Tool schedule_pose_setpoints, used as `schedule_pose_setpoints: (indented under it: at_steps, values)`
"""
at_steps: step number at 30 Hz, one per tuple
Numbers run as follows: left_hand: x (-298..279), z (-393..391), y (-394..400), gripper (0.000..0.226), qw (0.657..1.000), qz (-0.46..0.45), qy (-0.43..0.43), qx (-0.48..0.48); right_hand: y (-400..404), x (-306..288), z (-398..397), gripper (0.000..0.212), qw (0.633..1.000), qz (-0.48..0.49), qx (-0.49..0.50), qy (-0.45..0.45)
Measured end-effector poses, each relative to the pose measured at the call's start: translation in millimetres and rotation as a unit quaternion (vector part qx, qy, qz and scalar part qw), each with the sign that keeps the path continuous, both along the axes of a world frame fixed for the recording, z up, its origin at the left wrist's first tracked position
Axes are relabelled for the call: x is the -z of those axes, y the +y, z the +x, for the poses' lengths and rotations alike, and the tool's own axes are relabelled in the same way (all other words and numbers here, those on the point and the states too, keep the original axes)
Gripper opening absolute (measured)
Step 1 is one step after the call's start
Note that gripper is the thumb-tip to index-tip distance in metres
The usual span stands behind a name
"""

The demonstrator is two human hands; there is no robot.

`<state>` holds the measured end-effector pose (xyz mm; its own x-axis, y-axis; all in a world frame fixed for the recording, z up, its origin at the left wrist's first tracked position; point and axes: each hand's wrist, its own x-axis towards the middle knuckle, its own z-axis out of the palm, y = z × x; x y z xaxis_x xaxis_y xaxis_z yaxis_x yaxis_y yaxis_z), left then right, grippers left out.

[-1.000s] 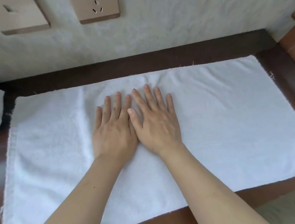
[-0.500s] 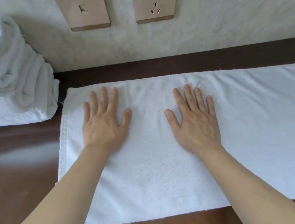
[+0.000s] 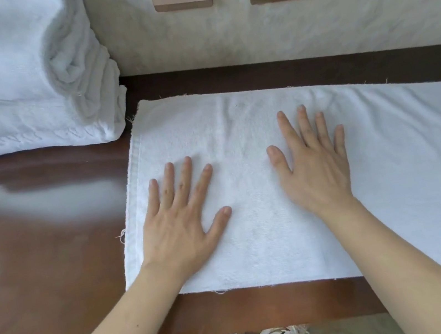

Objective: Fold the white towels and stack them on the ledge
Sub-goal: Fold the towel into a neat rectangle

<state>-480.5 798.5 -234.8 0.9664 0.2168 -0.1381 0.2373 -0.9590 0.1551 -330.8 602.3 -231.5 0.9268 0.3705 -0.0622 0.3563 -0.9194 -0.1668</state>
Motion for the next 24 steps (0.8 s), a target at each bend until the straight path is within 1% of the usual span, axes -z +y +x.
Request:
schedule_pose_setpoints:
  at_steps: [3,6,10,11,13,15,16,18,19,20,22,24]
  values:
    - [5,-2,5,0.075,1.000,-0.011,-0.016,-0.010,11,7,-39,0.074,0.999,-0.013,-0.046,-0.001]
    - [7,-14,23,0.074,0.999,0.006,-0.017,-0.033,8,12,-41,0.078,0.999,-0.029,-0.023,0.016]
    - [1,-24,47,0.075,0.995,-0.005,-0.003,-0.105,9,11,-43,0.079,0.999,-0.029,-0.024,0.014]
    - [-1,-17,43,0.076,0.994,-0.006,-0.011,-0.107,10,10,-44,0.079,0.999,-0.029,-0.022,0.019]
    - [-3,6,24,0.074,0.997,-0.015,-0.035,-0.066,12,8,-45,0.077,0.999,-0.027,-0.016,0.029]
    - [-2,34,-1,0.072,0.998,-0.033,-0.050,-0.005,13,7,-44,0.073,0.999,0.004,-0.010,0.038]
    - [0,44,-11,0.072,0.998,-0.035,-0.051,0.017,13,5,-41,0.072,0.998,0.044,0.001,0.043]
    - [6,56,-24,0.073,0.998,-0.020,-0.044,0.028,7,-1,-21,0.068,0.989,0.128,0.063,0.028]
    - [9,58,-26,0.073,0.999,-0.011,-0.044,0.023,1,-3,-6,0.067,0.986,0.138,0.097,0.012]
    - [10,57,-26,0.074,0.999,-0.006,-0.044,0.019,-4,-5,11,0.067,0.986,0.116,0.123,0.006]
    - [9,55,-27,0.074,0.999,-0.005,-0.036,0.024,-14,-5,35,0.067,0.989,0.033,0.142,0.036]
    - [6,55,-27,0.074,0.999,-0.002,-0.030,0.026,-16,0,48,0.069,0.992,-0.013,0.107,0.068]
